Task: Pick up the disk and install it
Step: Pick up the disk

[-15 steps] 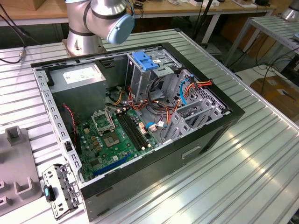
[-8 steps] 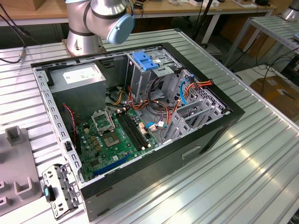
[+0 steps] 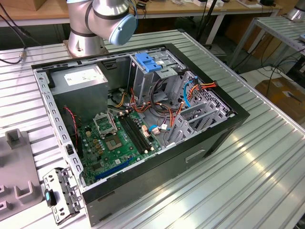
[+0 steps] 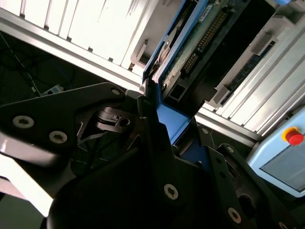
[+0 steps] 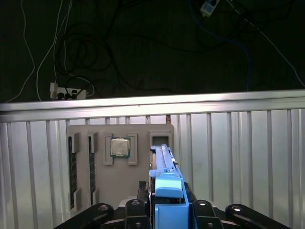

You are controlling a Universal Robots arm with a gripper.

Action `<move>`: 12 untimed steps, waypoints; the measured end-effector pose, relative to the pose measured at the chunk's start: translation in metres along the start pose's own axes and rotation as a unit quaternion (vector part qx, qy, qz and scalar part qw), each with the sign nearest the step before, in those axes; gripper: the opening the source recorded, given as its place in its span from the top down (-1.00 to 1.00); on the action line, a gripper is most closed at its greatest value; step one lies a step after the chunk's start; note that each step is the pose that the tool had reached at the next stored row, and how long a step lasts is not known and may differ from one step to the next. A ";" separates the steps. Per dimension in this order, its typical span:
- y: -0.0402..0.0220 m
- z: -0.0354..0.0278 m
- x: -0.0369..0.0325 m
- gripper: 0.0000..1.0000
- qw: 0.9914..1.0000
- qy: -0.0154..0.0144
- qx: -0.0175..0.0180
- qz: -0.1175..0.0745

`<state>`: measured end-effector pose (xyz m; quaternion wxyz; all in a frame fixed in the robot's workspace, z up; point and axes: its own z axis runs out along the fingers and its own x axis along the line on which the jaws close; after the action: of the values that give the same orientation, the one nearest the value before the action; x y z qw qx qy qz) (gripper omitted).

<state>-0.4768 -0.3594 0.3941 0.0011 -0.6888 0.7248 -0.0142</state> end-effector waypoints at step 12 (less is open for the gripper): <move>-0.0001 -0.0058 0.0001 0.26 1.000 0.000 0.000 0.000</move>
<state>-0.4768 -0.3594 0.3999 0.0009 -0.6888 0.7248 -0.0141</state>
